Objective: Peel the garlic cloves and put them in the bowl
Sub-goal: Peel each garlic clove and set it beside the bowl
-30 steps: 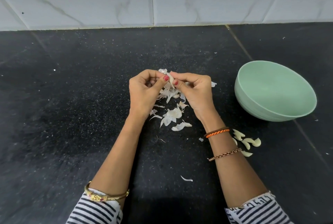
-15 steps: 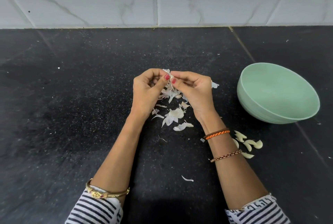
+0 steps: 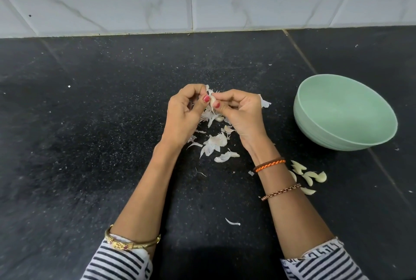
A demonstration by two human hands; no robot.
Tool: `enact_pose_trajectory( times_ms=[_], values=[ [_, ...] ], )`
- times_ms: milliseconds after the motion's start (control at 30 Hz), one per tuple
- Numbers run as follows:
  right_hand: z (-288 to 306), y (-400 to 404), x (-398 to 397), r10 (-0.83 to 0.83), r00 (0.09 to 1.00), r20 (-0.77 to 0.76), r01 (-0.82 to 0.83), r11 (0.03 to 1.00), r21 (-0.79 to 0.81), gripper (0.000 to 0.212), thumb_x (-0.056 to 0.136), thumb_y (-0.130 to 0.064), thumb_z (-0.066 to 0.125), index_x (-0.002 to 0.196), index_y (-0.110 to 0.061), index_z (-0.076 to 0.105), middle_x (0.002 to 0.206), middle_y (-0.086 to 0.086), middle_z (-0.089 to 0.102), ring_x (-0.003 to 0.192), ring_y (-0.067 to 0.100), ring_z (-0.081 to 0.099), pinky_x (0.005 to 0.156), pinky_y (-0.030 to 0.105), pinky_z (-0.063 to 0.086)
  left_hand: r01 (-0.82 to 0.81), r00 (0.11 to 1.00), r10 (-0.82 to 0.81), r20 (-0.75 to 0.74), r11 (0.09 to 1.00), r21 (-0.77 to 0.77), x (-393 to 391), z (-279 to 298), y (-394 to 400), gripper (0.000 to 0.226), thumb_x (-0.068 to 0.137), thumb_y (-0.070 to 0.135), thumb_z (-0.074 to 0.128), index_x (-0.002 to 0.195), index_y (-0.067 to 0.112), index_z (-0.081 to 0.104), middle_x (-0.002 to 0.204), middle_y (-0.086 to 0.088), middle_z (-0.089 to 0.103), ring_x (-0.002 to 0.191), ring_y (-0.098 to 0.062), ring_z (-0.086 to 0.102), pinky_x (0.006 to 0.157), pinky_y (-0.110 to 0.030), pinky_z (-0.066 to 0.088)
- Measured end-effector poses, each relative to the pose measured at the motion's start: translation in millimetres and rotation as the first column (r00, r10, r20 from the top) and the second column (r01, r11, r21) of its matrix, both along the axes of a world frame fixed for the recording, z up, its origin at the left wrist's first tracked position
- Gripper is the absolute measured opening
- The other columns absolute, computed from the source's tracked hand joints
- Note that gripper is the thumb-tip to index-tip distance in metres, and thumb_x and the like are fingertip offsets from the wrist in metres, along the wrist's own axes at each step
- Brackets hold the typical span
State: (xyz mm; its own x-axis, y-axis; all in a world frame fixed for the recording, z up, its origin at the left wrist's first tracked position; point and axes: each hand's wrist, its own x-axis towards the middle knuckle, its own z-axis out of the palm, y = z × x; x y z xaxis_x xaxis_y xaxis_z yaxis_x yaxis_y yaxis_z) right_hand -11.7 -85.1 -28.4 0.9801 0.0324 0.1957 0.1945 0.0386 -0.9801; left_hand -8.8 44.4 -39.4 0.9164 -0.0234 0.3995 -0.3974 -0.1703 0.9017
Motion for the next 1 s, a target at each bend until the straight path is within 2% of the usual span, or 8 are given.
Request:
enact_pose_trajectory(
  times_ms=[67, 233, 467, 633, 767, 900, 933, 1000],
  values=[
    [1.5, 0.3, -0.9, 0.011, 1.000, -0.014, -0.011, 1.000, 0.004, 0.018, 0.076, 0.007, 0.068, 0.078, -0.010, 0.068, 0.067, -0.008, 0.067, 0.066, 0.001, 0.065, 0.058, 0.013, 0.049, -0.002, 1.000, 0.002, 0.019, 1.000, 0.028, 0.9, -1.6, 0.3, 0.013, 0.085, 0.017, 0.053, 0.077, 0.027, 0.052, 0.073, 0.008, 0.051, 0.067, -0.013, 0.045, 0.063, -0.024, 0.040],
    [3.5, 3.3, -2.2, -0.003, 1.000, -0.010, 0.004, 0.999, 0.045, 0.016, 0.078, 0.006, 0.066, 0.078, -0.010, 0.067, 0.068, -0.010, 0.067, 0.066, -0.001, 0.064, 0.063, 0.012, 0.049, -0.085, 0.988, 0.074, 0.138, 0.993, 0.076, 1.0, -5.1, -3.0, 0.009, 0.086, 0.026, 0.051, 0.078, 0.030, 0.048, 0.075, 0.014, 0.049, 0.072, -0.006, 0.044, 0.069, -0.019, 0.038],
    [4.6, 5.7, -0.2, -0.060, 0.993, -0.100, 0.079, 0.978, 0.194, 0.015, 0.081, 0.006, 0.062, 0.081, -0.009, 0.066, 0.070, -0.008, 0.069, 0.070, 0.003, 0.065, 0.065, 0.016, 0.051, -0.203, 0.923, 0.128, 0.362, 0.963, 0.178, -2.9, -9.8, -11.4, 0.012, 0.087, 0.012, 0.049, 0.081, 0.023, 0.049, 0.075, 0.017, 0.047, 0.079, 0.006, 0.039, 0.073, -0.009, 0.032],
    [8.6, 9.1, 0.2, -0.075, 0.977, -0.200, 0.138, 0.935, 0.326, 0.015, 0.087, 0.000, 0.057, 0.087, -0.013, 0.065, 0.072, -0.010, 0.068, 0.064, -0.003, 0.060, 0.058, 0.011, 0.044, -0.216, 0.917, 0.155, 0.368, 0.968, 0.129, -4.9, -7.0, -10.7, 0.012, 0.091, 0.018, 0.044, 0.080, 0.020, 0.047, 0.080, 0.021, 0.043, 0.078, 0.003, 0.039, 0.071, -0.013, 0.033],
    [10.0, 4.7, 0.6, -0.103, 0.972, -0.211, 0.149, 0.964, 0.218, 0.017, 0.091, -0.004, 0.054, 0.090, -0.016, 0.066, 0.082, -0.006, 0.067, 0.070, 0.000, 0.059, 0.061, 0.015, 0.046, -0.215, 0.962, 0.188, 0.196, 0.968, 0.128, -4.1, -7.1, -3.9, 0.019, 0.091, 0.027, 0.036, 0.075, 0.023, 0.044, 0.071, 0.016, 0.042, 0.070, -0.003, 0.039, 0.066, -0.017, 0.032],
    [11.0, 5.7, -0.2, -0.093, 0.981, -0.171, 0.117, 0.983, 0.140, 0.019, 0.091, -0.002, 0.053, 0.090, -0.014, 0.067, 0.080, -0.004, 0.065, 0.065, 0.002, 0.060, 0.063, 0.018, 0.051, -0.273, 0.959, 0.247, 0.139, 0.937, 0.219, -3.0, -7.2, -2.0, 0.033, 0.083, 0.031, 0.036, 0.052, 0.023, 0.032, 0.046, 0.012, 0.032, 0.053, -0.005, 0.032, 0.053, -0.021, 0.025],
    [9.9, 5.3, 0.1, -0.100, 0.985, -0.144, 0.115, 0.989, 0.098, 0.018, 0.091, -0.003, 0.053, 0.092, -0.014, 0.067, 0.080, -0.005, 0.064, 0.065, 0.000, 0.060, 0.065, 0.017, 0.052, -0.281, 0.957, 0.255, 0.140, 0.934, 0.221, -2.7, -6.5, -1.4, 0.037, 0.084, 0.033, 0.042, 0.049, 0.026, 0.033, 0.044, 0.013, 0.035, 0.051, -0.005, 0.034, 0.052, -0.019, 0.027],
    [7.2, 3.7, 0.5, -0.120, 0.990, -0.072, 0.121, 0.992, 0.019, 0.016, 0.091, -0.002, 0.053, 0.097, -0.010, 0.066, 0.081, -0.005, 0.064, 0.066, -0.002, 0.059, 0.066, 0.015, 0.051, -0.276, 0.958, 0.255, 0.135, 0.944, 0.180, -2.5, -5.9, -1.4, 0.028, 0.083, 0.034, 0.055, 0.057, 0.024, 0.057, 0.053, 0.020, 0.050, 0.054, -0.004, 0.045, 0.056, -0.015, 0.036]
  ],
)
